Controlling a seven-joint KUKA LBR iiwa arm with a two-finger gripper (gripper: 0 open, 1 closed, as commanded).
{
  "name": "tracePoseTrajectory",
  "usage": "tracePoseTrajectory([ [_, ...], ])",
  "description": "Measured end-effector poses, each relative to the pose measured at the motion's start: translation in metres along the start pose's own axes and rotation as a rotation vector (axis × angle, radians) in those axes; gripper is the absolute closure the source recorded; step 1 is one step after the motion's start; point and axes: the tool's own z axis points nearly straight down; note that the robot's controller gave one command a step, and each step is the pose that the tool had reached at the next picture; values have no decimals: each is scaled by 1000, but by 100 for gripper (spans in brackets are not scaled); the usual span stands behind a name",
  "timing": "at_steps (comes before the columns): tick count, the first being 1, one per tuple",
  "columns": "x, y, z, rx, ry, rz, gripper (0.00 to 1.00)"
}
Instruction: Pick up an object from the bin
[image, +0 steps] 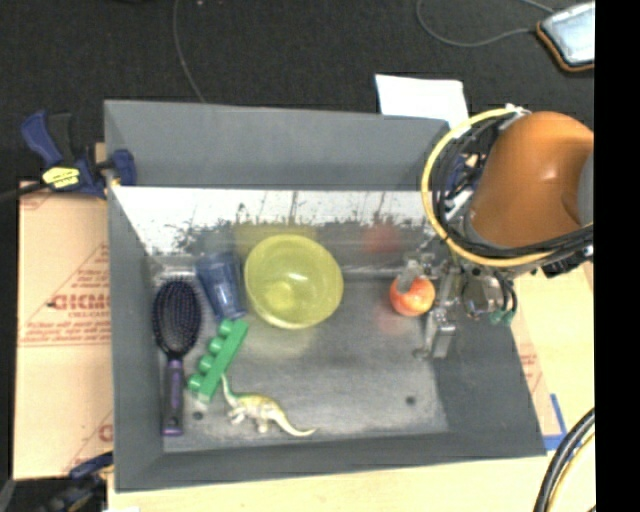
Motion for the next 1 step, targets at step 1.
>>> tracePoseTrajectory([
  [1,-2,0,-4,1,-8,-4,0],
])
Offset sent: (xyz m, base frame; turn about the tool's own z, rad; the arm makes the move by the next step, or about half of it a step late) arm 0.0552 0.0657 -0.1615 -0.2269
